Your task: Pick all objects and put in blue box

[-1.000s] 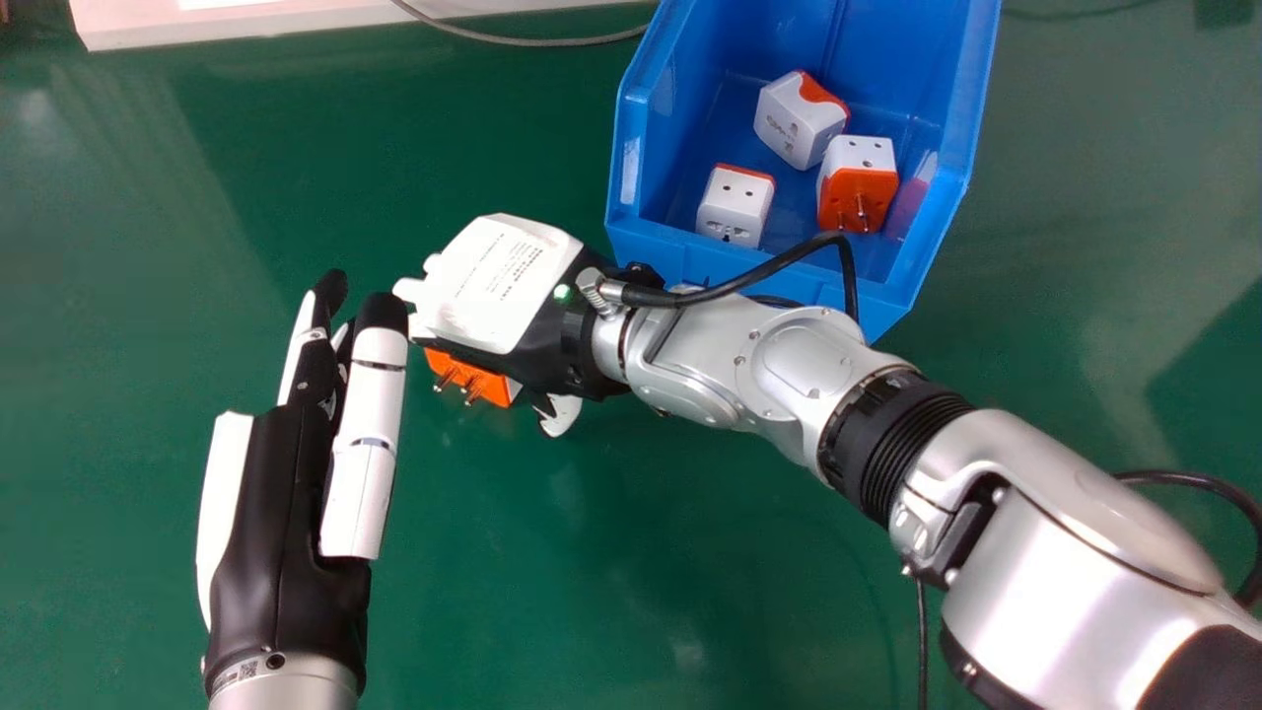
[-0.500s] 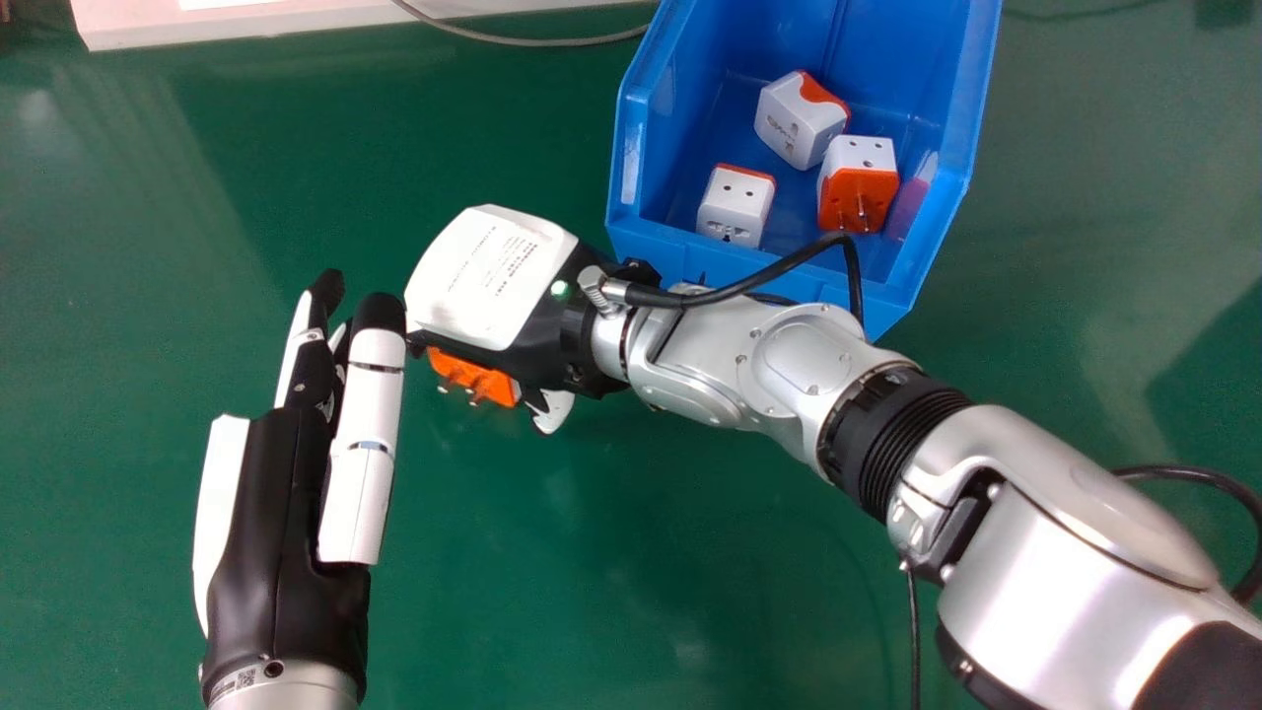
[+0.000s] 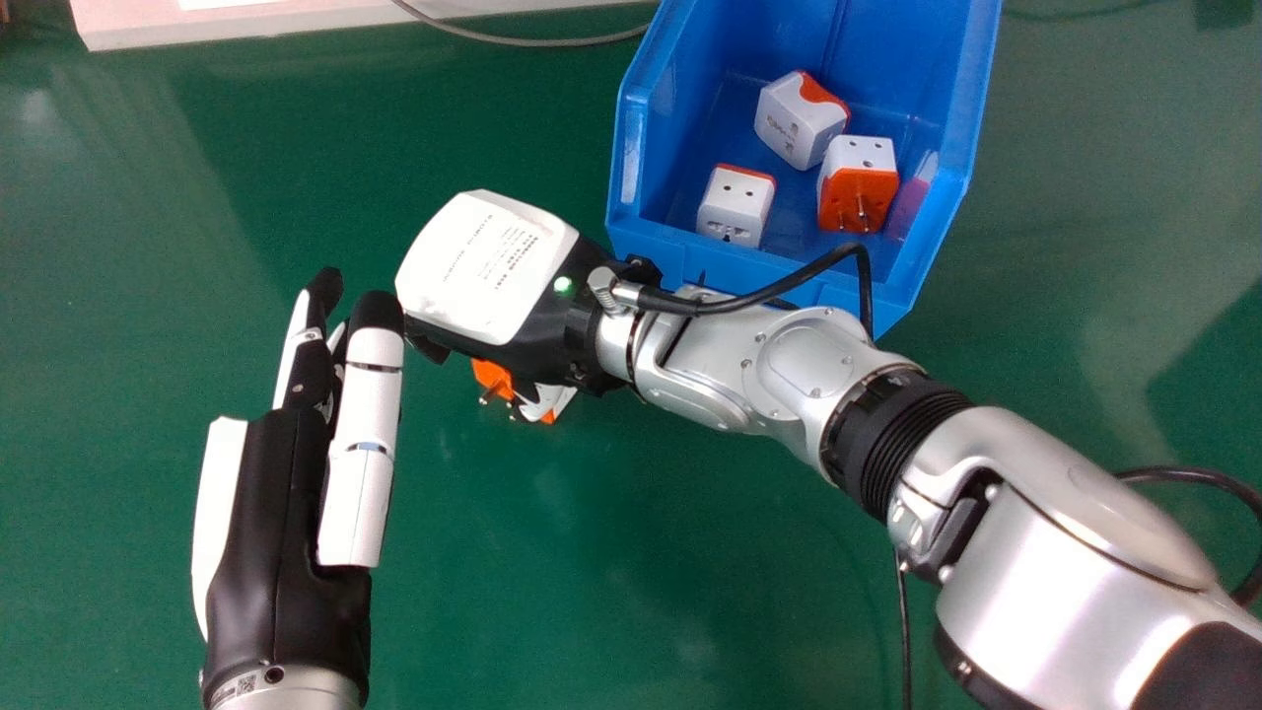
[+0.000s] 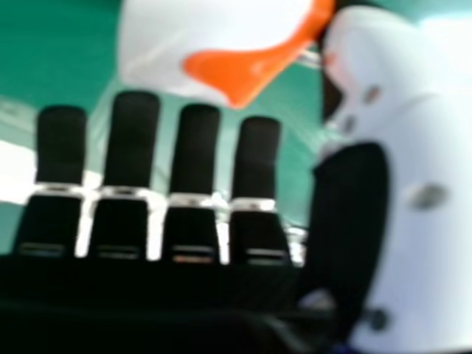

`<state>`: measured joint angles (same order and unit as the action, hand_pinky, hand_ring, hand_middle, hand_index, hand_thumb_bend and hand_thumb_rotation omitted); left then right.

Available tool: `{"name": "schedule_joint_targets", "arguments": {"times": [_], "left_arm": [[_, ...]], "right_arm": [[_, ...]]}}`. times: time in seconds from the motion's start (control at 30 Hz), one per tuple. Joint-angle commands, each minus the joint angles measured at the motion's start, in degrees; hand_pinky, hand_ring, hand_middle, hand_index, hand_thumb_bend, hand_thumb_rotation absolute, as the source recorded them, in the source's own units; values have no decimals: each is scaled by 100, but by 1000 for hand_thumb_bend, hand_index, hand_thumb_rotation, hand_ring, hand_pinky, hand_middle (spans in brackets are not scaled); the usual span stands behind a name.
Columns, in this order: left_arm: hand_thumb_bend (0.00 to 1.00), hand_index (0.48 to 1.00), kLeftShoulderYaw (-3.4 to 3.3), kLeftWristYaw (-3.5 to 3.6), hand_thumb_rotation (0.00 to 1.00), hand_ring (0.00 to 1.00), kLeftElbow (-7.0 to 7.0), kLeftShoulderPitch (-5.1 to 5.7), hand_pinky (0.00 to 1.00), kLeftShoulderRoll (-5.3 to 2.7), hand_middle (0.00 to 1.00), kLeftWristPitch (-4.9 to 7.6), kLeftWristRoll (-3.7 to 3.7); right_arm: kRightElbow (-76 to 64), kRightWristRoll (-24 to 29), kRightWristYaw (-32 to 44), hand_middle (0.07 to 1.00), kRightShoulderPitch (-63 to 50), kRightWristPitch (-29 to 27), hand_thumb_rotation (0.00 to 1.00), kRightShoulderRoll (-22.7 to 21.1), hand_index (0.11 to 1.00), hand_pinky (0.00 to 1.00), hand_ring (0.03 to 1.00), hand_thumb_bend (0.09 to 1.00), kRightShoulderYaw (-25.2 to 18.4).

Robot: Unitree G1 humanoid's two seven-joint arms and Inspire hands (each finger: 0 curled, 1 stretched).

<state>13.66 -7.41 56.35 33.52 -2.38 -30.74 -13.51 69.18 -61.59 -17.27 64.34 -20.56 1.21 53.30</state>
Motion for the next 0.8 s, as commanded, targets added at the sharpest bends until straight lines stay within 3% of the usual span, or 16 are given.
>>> {"name": "schedule_joint_targets", "arguments": {"times": [0.0, 0.07, 0.2, 0.77], "left_arm": [[471, 970, 49, -29, 985, 939, 199, 16, 889, -27, 935, -4, -72], [466, 971, 61, -39, 987, 940, 218, 14, 889, -29, 936, -23, -77], [463, 971, 81, -51, 989, 941, 253, 7, 890, -26, 937, -64, -92], [457, 971, 84, -65, 994, 942, 253, -50, 889, -18, 937, -143, -130]], "right_arm": [[-37, -4, -167, 379, 136, -35, 63, 5, 532, 252, 283, 525, 8], [-26, 23, -159, 295, 146, -60, 82, 1, 509, 185, 210, 522, 0], [-25, 82, -94, 241, 156, -104, 94, -20, 495, 142, 164, 519, -33], [-66, 138, -7, 159, 124, -59, 112, -26, 471, 82, 98, 515, -83]]}}
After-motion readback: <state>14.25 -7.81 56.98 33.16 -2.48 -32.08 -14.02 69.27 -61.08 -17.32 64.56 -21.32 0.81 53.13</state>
